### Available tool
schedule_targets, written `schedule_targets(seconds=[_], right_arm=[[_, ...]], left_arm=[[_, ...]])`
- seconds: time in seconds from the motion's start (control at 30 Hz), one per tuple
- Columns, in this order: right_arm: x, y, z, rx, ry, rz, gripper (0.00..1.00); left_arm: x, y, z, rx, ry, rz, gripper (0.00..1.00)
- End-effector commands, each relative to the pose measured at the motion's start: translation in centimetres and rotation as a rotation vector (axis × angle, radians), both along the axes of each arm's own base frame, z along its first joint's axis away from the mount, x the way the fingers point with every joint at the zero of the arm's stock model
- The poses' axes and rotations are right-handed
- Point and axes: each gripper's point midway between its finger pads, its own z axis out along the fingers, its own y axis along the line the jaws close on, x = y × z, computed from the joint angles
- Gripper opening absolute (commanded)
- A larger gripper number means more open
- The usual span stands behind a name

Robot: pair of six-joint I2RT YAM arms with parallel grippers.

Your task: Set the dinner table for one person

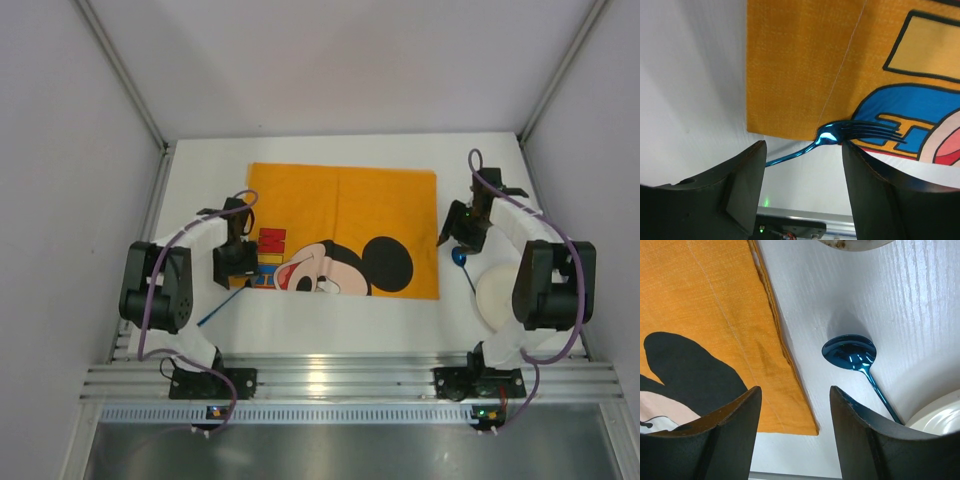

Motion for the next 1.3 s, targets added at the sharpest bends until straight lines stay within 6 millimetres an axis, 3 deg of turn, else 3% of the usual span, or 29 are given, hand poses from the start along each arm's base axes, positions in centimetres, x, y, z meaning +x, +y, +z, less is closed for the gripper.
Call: schedule_targets(seconds=[0.0,0.17,0.43,0.6,0.7,0.9,1.1,1.27], right_arm=[[0.7,-1.1,2.4,-0.021,-0.052,-0.004,0.57],[0.4,-2.0,2.6,-0.033,-0.056,-0.019,0.57],[-0.4,-2.6,2.4,-0.034,-0.053,-0.033,0.56],[-0.8,-3.1,2.5,-0.036,-0.058,-0.044,0.56],[-1.1,-3.3,2.5,-0.035,-0.06,-0.047,0.56],[-1.6,-3.6,2.7,-0.036,-0.07,-0.052,0.56],[-1.9,-3.3,3.6,-0.023,-0.095,-0.053,0.57],[-2.2,-3.3,4.6,-0.028,-0.113,-0.057,0.72]], left_arm=[[0.0,0.1,-0.1,0.017,0.027,-0.029,0.66],[-0.6,-0.8,-0.7,0.006,0.07,-0.055,0.55],[-2.1,-1.6,-2.7,0.051,0.181,-0.097,0.23],[-2.3,-1.6,-3.0,0.052,0.191,-0.099,0.15],[-2.3,-1.7,-2.8,0.055,0.188,-0.103,0.0],[-2.2,-2.9,-0.5,0.026,0.15,-0.128,0.0],[-0.5,-4.2,4.4,-0.017,0.06,-0.128,0.0],[2.2,-4.9,7.6,-0.03,-0.019,-0.131,0.0]])
